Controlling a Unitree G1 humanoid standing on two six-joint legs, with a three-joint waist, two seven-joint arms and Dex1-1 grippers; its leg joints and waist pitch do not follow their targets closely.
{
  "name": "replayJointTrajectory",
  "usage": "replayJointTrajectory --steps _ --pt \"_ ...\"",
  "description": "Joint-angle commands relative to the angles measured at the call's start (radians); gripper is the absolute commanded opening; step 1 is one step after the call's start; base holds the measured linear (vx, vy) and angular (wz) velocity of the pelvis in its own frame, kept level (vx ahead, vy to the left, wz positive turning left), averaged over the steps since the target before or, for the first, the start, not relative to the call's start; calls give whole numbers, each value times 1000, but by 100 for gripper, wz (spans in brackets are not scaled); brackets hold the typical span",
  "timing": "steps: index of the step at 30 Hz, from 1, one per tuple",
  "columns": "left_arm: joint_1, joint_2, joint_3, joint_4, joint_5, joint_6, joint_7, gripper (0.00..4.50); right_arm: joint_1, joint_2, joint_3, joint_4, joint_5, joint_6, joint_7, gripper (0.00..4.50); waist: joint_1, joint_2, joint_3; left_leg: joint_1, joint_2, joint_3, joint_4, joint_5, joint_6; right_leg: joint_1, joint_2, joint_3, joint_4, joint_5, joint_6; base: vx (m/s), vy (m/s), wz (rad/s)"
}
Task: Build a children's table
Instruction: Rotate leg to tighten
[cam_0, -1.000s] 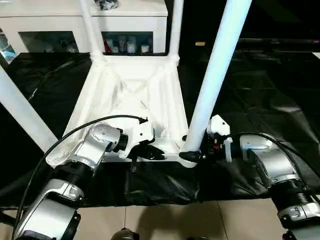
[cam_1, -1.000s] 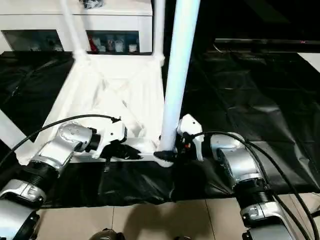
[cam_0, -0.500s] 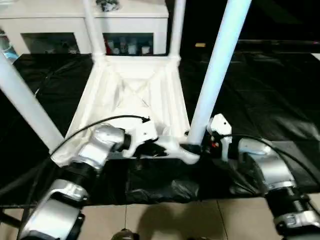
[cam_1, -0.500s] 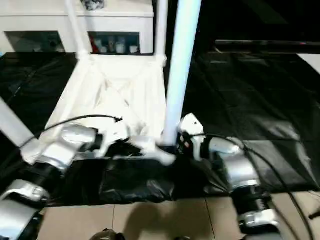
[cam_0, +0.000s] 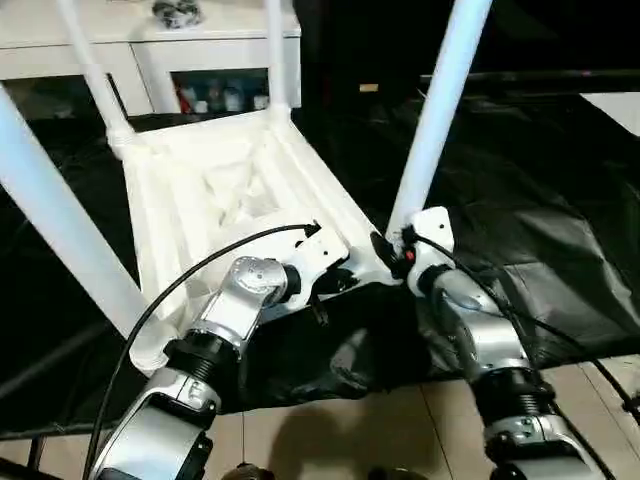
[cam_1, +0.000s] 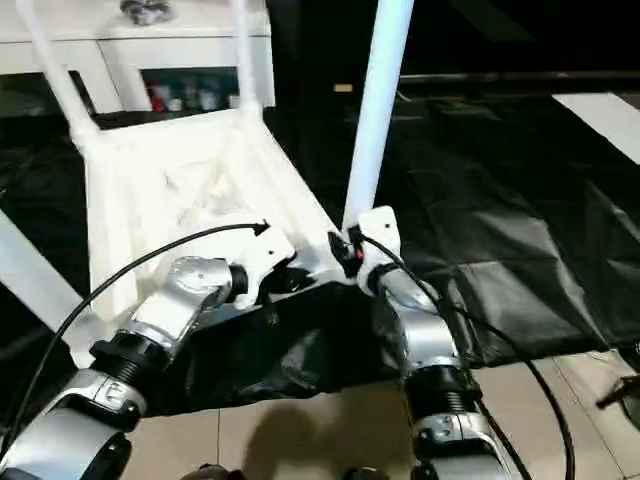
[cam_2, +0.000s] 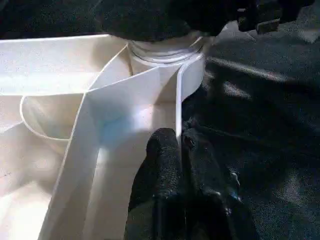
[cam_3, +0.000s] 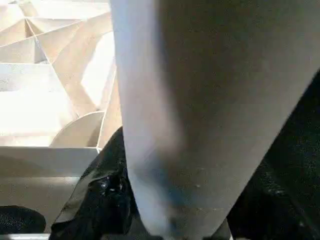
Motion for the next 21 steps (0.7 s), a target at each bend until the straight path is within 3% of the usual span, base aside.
replayJointTrajectory --steps 1,4,7,8,11,17,18,20,21 --pt "-38 -53 -24 -51 -33 -90 -7 0 14 69 110 -2 32 12 115 283 -6 -5 -62 32 63 -48 -90 -465 -22 22 -65 47 -91 -519 -111 0 0 0" --pt "-26 1 -28 -57 -59 -134 -112 0 34 -19 135 -22 22 -5 223 308 -2 -5 -63 29 64 -46 -91 -443 -14 27 -66 50 -85 -487 -119 0 0 0" --pt "-24 21 -30 -60 -72 -151 -151 0 34 -50 140 -15 24 -16 268 308 -1 -4 -65 26 66 -42 -90 -415 -6 27 -66 56 -78 -430 -145 0 0 0" --pt "-24 35 -30 -62 -80 -150 -179 0 32 -74 146 -9 24 -28 304 308 3 -3 -69 27 67 -40 -89 -380 -3 30 -65 58 -69 -373 -172 0 0 0" --pt "-31 79 -31 -56 -98 -174 -270 0 24 -138 160 -6 45 -40 443 308 6 -5 -69 27 66 -34 -86 -362 10 31 -65 60 -64 -344 -190 0 0 0" --pt "-54 131 -30 -28 -124 -203 -398 0 36 -242 236 -62 98 -10 753 308 34 -5 -77 22 73 -24 -76 -245 56 38 -60 64 -35 -202 -241 0 0 0" --pt "-63 140 -33 -14 -127 -209 -432 0 43 -271 275 -84 110 13 852 308 40 -11 -76 23 72 -22 -74 -229 67 39 -58 63 -32 -184 -252 0 0 0" --pt "-67 144 -38 -9 -130 -211 -452 0 45 -281 291 -91 116 22 890 308 52 -8 -76 22 74 -21 -72 -213 78 40 -63 65 -29 -188 -254 0 0 0" --pt "-70 149 -44 -4 -131 -218 -466 0 44 -283 301 -91 122 24 911 308 59 -9 -74 24 75 -21 -73 -226 67 38 -65 66 -34 -228 -246 0 0 0"
